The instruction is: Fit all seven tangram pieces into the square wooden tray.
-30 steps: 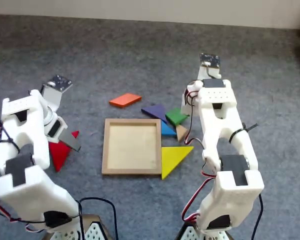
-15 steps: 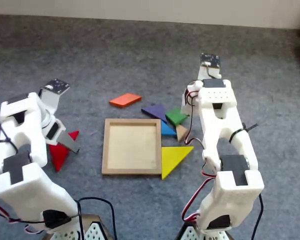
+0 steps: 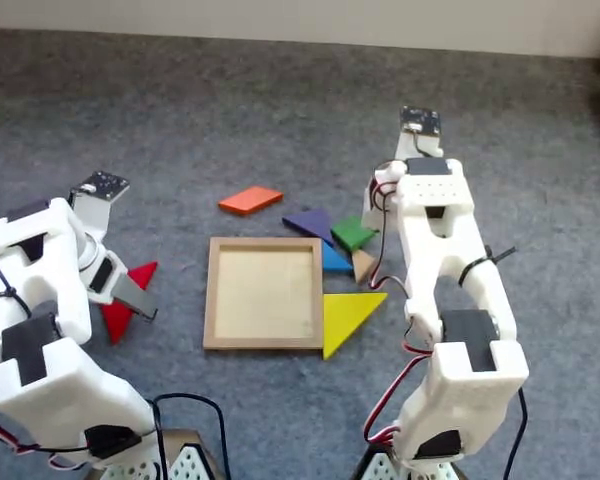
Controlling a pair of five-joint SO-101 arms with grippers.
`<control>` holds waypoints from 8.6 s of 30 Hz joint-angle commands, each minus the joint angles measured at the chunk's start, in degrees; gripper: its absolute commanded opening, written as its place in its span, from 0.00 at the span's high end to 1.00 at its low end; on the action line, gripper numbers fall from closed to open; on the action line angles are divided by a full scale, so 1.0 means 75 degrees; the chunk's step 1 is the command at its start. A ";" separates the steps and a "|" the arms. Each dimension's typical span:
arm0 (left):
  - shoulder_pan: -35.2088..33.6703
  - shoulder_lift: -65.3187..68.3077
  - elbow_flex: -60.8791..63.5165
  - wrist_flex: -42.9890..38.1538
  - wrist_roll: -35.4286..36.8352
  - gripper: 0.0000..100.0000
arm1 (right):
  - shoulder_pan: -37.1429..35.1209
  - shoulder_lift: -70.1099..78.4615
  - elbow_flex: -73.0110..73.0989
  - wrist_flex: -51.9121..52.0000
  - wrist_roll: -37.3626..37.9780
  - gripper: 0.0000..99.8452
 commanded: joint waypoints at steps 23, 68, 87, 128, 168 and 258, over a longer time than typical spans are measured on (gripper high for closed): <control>0.1037 -0.0346 -0.0041 -0.0223 0.0035 0.80 | 0.0100 -0.0123 -0.0029 -0.0100 -0.0012 0.74; 0.4612 -0.5914 0.4038 0.0492 0.0926 0.98 | 0.0111 -0.0135 -0.0029 -0.0100 -0.0012 0.74; 0.4800 -0.5972 0.4214 0.0551 0.0961 0.99 | 0.0205 -0.0135 -0.0041 -0.0100 -0.0012 0.74; 0.6511 -0.5925 0.1190 0.2110 0.3833 0.99 | 0.0205 -0.0123 -0.0064 -0.0100 -0.0012 0.74; 0.8117 -0.5902 0.2948 -0.1489 0.5873 0.99 | 0.0674 -0.0123 -0.0064 -0.0111 -0.0059 0.74; 0.5269 -0.5914 0.3851 -0.1500 0.4396 0.81 | 0.0697 -0.0111 -0.0064 -0.0111 -0.0023 0.74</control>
